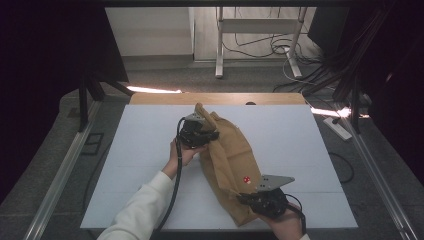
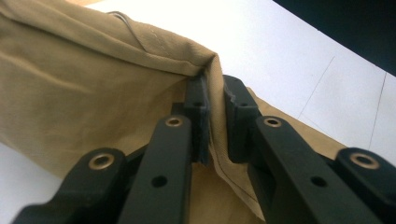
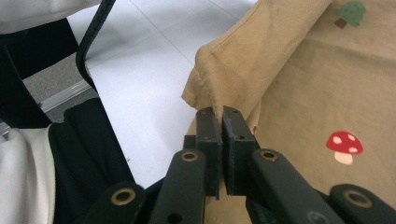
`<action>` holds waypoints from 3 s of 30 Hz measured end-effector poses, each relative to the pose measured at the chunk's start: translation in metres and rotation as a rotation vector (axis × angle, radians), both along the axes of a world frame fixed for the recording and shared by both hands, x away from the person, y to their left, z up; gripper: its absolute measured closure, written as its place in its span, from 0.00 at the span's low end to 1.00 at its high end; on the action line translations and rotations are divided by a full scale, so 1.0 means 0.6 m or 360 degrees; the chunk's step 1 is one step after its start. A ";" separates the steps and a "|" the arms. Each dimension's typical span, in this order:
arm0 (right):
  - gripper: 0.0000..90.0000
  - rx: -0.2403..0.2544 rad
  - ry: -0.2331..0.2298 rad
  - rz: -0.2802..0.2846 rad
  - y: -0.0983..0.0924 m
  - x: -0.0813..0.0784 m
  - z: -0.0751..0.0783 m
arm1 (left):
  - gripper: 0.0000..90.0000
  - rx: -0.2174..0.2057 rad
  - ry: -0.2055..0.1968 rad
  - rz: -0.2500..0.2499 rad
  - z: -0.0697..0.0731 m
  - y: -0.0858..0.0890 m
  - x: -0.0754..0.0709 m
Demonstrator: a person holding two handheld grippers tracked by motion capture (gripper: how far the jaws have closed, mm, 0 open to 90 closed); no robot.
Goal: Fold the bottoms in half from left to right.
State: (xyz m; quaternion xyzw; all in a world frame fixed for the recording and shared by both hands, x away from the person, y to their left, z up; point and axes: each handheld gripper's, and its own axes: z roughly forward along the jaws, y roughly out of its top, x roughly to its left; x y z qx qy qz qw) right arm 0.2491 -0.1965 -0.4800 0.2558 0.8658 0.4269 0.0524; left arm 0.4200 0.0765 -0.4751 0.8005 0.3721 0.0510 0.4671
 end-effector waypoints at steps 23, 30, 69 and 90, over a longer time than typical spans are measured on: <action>0.95 -0.0049 0.0039 -0.0082 -0.028 0.007 -0.012 | 0.87 0.0030 0.0093 -0.0010 -0.023 -0.045 0.024; 0.95 -0.0043 0.0054 -0.0102 -0.036 0.007 -0.014 | 0.86 0.0032 0.0115 -0.0013 -0.029 -0.056 0.028; 0.44 -0.0107 -0.0018 -0.0382 -0.073 0.071 -0.006 | 0.31 0.0123 -0.0020 -0.0039 -0.009 0.055 -0.089; 0.45 -0.0206 -0.0004 -0.0434 -0.034 0.173 -0.021 | 0.30 0.0144 0.0024 -0.0009 -0.033 0.108 -0.117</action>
